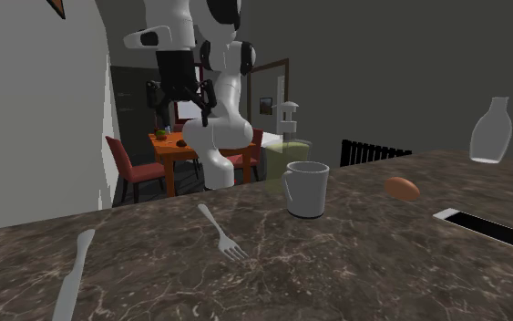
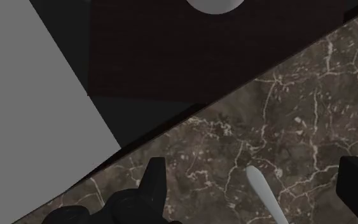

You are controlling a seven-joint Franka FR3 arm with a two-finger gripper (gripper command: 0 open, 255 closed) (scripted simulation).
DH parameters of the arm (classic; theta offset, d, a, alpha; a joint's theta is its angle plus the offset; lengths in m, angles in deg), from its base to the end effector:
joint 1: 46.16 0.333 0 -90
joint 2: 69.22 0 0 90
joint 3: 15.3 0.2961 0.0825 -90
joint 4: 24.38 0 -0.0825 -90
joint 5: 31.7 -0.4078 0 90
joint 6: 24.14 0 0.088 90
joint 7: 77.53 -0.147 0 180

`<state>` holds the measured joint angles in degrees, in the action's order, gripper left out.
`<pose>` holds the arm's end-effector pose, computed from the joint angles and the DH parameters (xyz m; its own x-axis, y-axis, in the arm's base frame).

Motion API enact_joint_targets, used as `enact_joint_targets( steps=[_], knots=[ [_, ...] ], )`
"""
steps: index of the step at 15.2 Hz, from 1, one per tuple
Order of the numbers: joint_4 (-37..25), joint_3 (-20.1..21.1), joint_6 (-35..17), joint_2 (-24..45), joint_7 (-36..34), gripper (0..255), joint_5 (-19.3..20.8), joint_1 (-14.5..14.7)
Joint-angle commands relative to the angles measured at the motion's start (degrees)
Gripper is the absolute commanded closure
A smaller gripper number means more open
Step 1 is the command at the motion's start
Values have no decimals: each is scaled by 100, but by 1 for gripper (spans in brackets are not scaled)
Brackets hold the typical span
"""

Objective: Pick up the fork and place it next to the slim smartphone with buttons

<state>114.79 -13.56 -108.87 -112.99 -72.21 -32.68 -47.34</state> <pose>0.3278 0.0063 0.4868 0.9785 0.0917 -0.1849 0.0908 -0.9958 -0.0132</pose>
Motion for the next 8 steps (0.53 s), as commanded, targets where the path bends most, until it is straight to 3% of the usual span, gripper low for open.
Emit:
enact_joint_targets(
  steps=[1, 8],
  knots=[
    [0, 0, 0, 0, 0, 0, 0, 0],
    [231, 290, -1546, 861, 93, 0, -243, 307]
  ],
)
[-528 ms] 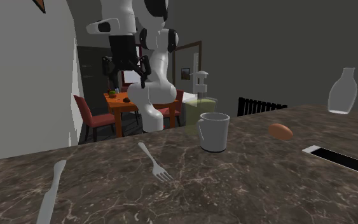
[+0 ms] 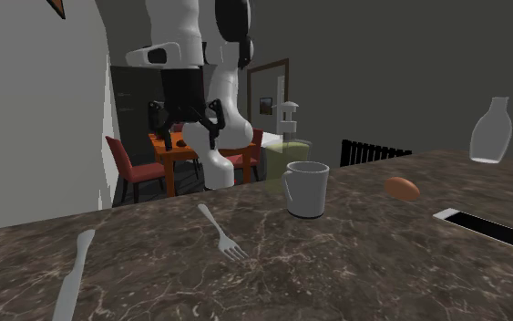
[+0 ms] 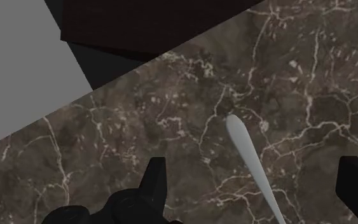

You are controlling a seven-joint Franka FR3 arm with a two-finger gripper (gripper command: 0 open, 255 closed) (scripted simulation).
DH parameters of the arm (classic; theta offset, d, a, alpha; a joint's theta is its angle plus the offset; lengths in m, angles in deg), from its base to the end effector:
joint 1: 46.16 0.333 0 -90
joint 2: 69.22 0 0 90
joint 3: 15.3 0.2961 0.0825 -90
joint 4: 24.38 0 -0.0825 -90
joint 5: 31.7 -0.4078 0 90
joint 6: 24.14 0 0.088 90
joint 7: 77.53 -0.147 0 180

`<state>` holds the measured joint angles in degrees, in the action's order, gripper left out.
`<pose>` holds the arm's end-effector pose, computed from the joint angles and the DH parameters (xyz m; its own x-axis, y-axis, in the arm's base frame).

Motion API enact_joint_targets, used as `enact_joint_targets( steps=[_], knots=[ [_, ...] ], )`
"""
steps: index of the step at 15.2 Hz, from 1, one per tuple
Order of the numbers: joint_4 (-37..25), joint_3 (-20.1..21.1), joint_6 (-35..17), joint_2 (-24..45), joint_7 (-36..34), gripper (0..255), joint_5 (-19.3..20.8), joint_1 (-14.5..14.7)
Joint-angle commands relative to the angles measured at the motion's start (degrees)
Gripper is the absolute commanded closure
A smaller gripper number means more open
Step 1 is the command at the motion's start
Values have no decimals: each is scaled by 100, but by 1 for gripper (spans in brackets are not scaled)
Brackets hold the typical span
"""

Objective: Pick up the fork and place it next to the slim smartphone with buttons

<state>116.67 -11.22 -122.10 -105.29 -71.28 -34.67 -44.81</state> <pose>0.3750 0.0419 0.4379 0.9768 0.1763 -0.1216 0.1750 -0.9843 -0.0215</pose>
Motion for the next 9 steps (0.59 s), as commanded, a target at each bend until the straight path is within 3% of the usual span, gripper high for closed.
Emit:
enact_joint_targets(
  steps=[1, 9],
  knots=[
    [46, 99, -438, 238, 13, 0, -72, 95],
    [-195, 464, -2041, 1552, 104, 0, -192, 385]
  ],
)
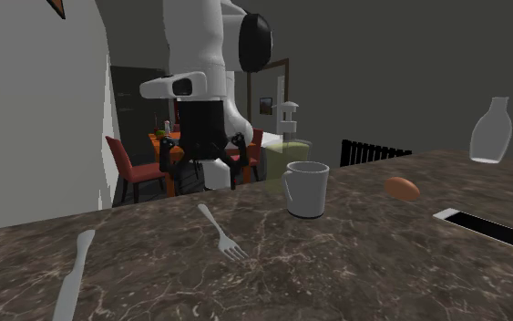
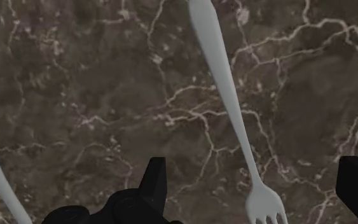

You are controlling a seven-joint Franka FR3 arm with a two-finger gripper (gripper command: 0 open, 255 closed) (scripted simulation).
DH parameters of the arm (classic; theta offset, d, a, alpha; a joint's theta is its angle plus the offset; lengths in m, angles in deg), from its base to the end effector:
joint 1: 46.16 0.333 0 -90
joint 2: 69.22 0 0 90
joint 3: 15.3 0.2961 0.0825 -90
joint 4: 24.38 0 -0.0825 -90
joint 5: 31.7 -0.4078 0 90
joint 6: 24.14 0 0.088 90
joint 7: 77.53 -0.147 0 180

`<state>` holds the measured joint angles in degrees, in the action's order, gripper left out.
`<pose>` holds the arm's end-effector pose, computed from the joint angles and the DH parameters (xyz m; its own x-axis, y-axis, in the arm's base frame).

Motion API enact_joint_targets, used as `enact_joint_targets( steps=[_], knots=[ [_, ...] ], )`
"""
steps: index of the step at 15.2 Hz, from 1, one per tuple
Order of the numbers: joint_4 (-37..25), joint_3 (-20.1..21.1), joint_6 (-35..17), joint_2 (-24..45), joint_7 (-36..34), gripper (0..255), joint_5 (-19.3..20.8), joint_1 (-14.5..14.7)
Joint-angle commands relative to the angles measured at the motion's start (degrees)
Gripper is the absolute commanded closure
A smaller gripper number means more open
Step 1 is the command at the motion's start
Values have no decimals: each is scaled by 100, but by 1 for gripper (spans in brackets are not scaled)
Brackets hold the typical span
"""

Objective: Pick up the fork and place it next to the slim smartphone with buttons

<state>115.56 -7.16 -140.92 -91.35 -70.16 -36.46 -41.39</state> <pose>0.4373 0.1053 0.3708 0.9537 0.3003 -0.0181 0.2999 -0.9537 -0.0225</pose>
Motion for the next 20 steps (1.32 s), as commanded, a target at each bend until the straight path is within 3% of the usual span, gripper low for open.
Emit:
enact_joint_targets(
  steps=[1, 4, 12, 20],
  knots=[
    [-146, 104, -341, 335, -3, 0, -11, 73],
    [-371, 244, -853, 875, 1, 0, 27, 158],
    [-89, 287, -1488, 1226, -34, 0, 63, 159],
    [-89, 286, -1487, 1225, -33, 0, 63, 160]
  ],
)
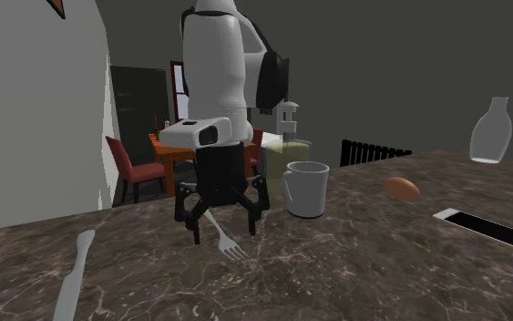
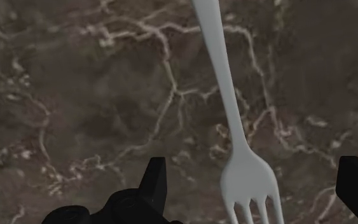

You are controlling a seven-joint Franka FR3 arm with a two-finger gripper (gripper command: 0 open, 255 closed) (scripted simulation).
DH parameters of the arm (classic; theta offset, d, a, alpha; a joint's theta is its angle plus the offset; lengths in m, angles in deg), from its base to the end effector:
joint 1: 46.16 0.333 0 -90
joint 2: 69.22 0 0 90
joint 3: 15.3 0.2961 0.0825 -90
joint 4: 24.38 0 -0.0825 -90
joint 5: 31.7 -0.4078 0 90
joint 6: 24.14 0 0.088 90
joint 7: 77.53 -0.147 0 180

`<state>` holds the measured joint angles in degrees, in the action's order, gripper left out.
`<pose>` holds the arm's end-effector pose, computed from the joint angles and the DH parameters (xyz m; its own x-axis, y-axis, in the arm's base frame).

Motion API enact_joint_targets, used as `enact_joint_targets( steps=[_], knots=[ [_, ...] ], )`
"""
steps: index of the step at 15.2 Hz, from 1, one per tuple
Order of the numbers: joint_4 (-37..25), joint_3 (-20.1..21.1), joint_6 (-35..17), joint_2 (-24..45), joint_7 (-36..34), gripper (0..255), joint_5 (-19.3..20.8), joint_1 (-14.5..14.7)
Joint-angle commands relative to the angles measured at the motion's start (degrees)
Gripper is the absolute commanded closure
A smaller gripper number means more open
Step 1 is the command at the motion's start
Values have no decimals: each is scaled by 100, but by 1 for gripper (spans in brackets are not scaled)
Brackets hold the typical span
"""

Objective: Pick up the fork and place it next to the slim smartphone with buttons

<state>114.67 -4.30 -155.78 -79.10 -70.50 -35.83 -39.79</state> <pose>0.4701 0.1484 0.3006 0.9291 0.3674 0.0427 0.3684 -0.9295 -0.0179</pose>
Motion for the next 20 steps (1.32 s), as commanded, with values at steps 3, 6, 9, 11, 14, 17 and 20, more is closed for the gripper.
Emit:
enact_joint_targets(
  steps=[3, 6, 9, 11, 14, 17, 20],
  knots=[
    [0, 0, 0, 0, 0, 255, 0, 0],
    [-20, 5, 10, 10, -10, 255, 2, 3],
    [-26, 9, 12, 13, -16, 255, 3, 5],
    [-37, -6, 82, -46, 3, 255, -5, 3],
    [-158, -18, 331, -174, 12, 255, -19, 4],
    [-290, -31, 578, -290, 19, 255, -28, 4],
    [-432, -44, 822, -393, 24, 255, -35, 4]
  ],
)
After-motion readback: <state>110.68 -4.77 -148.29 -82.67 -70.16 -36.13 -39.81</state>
